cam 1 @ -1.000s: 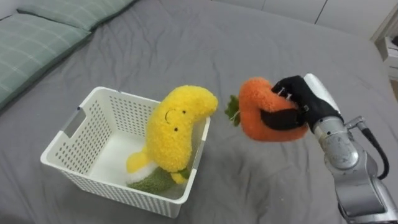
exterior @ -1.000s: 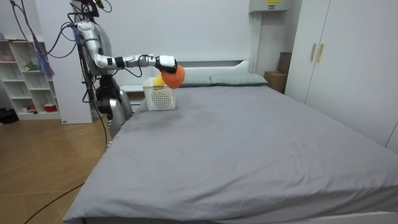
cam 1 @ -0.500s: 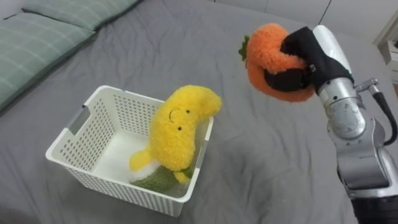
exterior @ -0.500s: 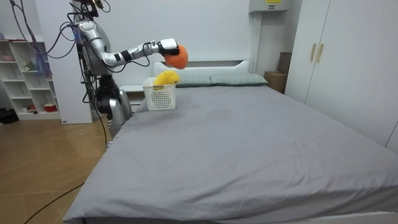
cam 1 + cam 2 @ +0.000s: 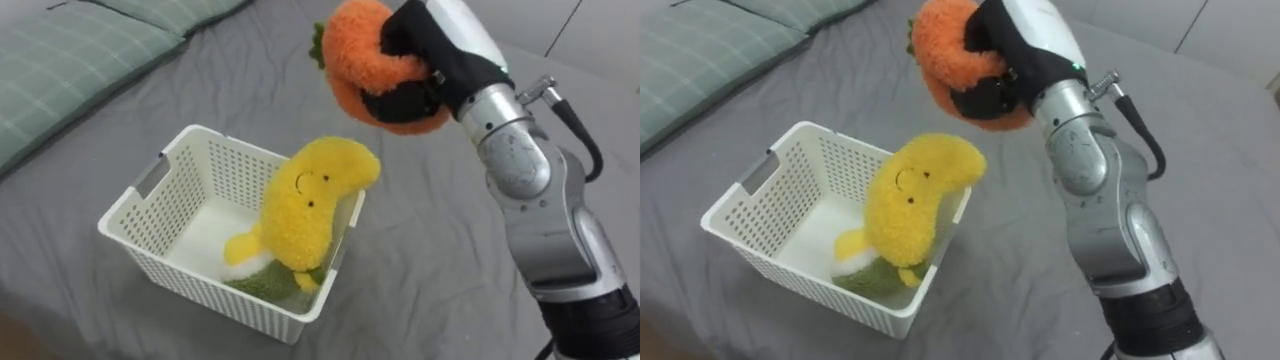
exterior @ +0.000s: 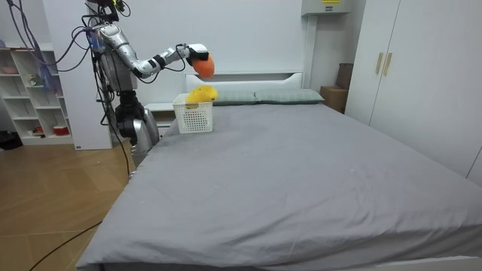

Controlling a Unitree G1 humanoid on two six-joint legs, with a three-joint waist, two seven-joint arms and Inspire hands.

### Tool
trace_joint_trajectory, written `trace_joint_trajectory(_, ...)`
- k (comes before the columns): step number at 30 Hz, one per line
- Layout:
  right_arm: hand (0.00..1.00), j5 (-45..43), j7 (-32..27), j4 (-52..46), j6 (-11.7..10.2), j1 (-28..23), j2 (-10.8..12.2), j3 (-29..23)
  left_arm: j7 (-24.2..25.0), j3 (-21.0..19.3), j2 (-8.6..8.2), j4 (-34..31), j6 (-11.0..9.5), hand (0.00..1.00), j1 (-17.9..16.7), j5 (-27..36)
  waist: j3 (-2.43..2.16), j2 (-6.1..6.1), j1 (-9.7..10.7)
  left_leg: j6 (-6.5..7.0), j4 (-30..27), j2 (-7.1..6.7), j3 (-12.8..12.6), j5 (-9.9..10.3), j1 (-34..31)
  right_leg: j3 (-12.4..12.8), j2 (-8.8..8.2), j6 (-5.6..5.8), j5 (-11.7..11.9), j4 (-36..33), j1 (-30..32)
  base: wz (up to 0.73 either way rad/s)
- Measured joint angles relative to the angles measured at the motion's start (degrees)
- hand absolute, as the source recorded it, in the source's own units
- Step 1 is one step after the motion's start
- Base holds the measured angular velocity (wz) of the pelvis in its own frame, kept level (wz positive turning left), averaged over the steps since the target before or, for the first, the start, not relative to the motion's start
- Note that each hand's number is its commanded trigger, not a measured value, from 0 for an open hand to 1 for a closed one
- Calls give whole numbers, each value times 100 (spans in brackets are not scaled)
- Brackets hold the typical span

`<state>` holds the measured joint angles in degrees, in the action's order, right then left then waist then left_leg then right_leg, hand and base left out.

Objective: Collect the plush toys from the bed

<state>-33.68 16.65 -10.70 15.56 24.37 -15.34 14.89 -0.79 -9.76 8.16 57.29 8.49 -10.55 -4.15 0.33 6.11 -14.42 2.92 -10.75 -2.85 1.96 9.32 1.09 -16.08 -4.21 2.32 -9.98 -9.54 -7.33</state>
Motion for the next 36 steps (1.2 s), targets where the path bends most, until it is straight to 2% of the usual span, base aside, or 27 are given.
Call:
trace_joint_trajectory(3, 99, -200, 214, 1, 132, 145, 134, 204, 15, -1, 0, -25, 12, 0, 6, -55, 17, 17, -98, -11, -1, -14, 94, -31, -53, -25, 2, 0, 0, 2, 20, 15)
trace_joint_trajectory(4, 89, -302, 292, 0, 145, 154, 204, 246, 20, 3, -3, -26, 23, 0, 31, -54, 19, 16, -178, -15, -1, -18, 121, -39, -61, -30, 4, 0, 0, 1, 19, 13)
trace_joint_trajectory(6, 79, -339, 378, 1, 159, 159, 270, 308, 19, 8, -8, -5, 22, 0, 101, -53, 20, 34, -267, -18, -1, -33, 183, -62, -92, -82, 0, 0, 0, 2, 22, 18)
trace_joint_trajectory(7, 67, -339, 438, 1, 169, 159, 334, 341, 19, 10, -12, 35, 23, 0, 167, -52, 28, 38, -314, -17, -3, -68, 231, -78, -115, -135, -9, 0, 0, 4, 23, 22)
trace_joint_trajectory(9, 50, -337, 539, 1, 180, 173, 393, 443, 9, 61, -15, 64, 23, 0, 229, -51, 26, 48, -352, -9, -13, -82, 319, -105, -159, -162, -26, 0, 0, 6, 28, 24)
trace_joint_trajectory(11, 7, -335, 623, 2, 206, 179, 441, 548, -1, 105, -12, 66, 24, 0, 263, -50, 50, 56, -472, -4, -15, -96, 351, -121, -167, -163, -35, 0, 0, 4, 25, 17)
trace_joint_trajectory(12, 2, -336, 674, 3, 216, 185, 441, 625, -1, 105, 5, 66, 28, 0, 279, -51, 72, 69, -493, -6, -31, -114, 425, -132, -199, -189, -38, 0, 0, 5, 19, 22)
trace_joint_trajectory(13, 0, -336, 709, 3, 220, 186, 442, 652, -1, 105, 19, 67, 38, 0, 290, -52, 82, 77, -486, -8, -56, -126, 482, -136, -233, -196, -40, 1, 0, 8, 21, 38)
trace_joint_trajectory(15, 0, -394, 802, 160, 268, 251, 508, 699, -1, 108, 40, 67, 127, 0, 350, -68, 64, 141, -509, -12, -97, -176, 628, -169, -310, -262, -49, 5, -3, 64, 30, 39)
trace_joint_trajectory(18, 0, -541, 826, 365, 332, 307, 574, 717, 1, 105, 33, 42, 202, 0, 363, -207, 62, 153, -636, -11, -102, -204, 701, -204, -356, -295, -57, 4, -3, 79, 36, 18)
trace_joint_trajectory(21, 0, -540, 851, 491, 379, 308, 572, 775, 1, 105, 70, 28, 284, 0, 355, -286, 68, 158, -645, -18, -102, -240, 816, -232, -363, -287, -59, 5, -3, 92, 2, 17)
trace_joint_trajectory(26, 0, -533, 849, 924, 456, 301, 558, 918, -3, 107, 47, -75, 325, 0, 346, -283, 80, 144, -664, -17, -100, -245, 813, -255, -364, -274, -70, 4, -3, 78, 10, 2)
trace_joint_trajectory(32, 0, -533, 845, 1196, 458, 301, 542, 915, -4, 107, 31, -365, 323, 0, 361, -287, 66, 167, -670, -14, -83, -243, 786, -258, -374, -225, -67, 4, -3, 70, 47, -3)
trace_joint_trajectory(33, 0, -533, 843, 1212, 457, 301, 543, 916, -4, 109, 27, -394, 323, 0, 369, -287, 52, 193, -671, -13, -72, -242, 777, -259, -372, -202, -67, 5, -3, 71, 55, -3)
trace_joint_trajectory(36, 0, -533, 784, 1244, 454, 301, 542, 916, -5, 112, 31, -424, 323, 0, 386, -283, 57, 218, -669, -12, -55, -242, 770, -260, -368, -176, -67, 5, -3, 76, 62, 0)
